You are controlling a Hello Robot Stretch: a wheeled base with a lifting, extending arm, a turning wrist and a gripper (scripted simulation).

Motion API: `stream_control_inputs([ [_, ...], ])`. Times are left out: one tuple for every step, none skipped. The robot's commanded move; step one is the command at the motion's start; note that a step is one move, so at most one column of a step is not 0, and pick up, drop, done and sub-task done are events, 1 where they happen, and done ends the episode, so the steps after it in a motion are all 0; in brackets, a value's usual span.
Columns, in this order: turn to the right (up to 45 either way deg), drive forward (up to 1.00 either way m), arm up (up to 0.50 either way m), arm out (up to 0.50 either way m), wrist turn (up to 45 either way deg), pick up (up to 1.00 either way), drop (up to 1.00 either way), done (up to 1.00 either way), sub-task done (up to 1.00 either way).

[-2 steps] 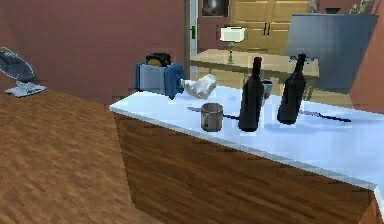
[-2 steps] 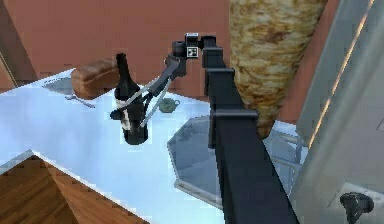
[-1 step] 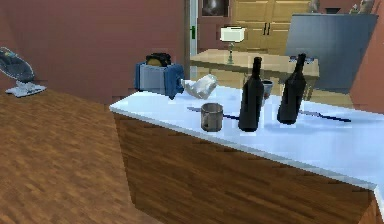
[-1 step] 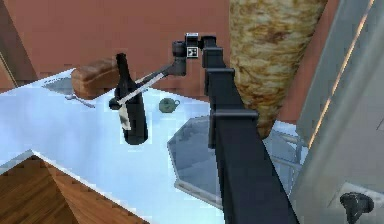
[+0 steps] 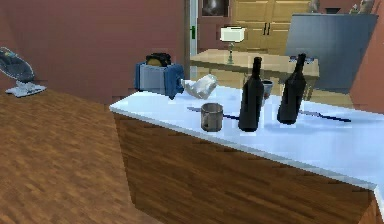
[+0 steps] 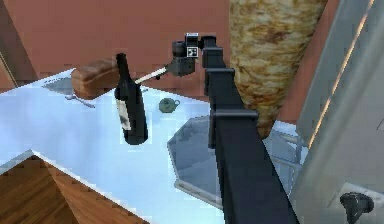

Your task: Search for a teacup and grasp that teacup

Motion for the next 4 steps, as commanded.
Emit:
stream_control_inputs([
  [0.0,0.0,0.0,0.0,21.0,0.0,0.0,0.0,0.0],
  [0.0,0.0,-0.14,0.0,0.0,0.0,0.0,0.0,0.0],
  [0.0,0.0,0.0,0.0,0.0,1.0,0.0,0.0,0.0],
  [0.0,0.0,0.1,0.0,0.0,0.0,0.0,0.0,0.0],
])
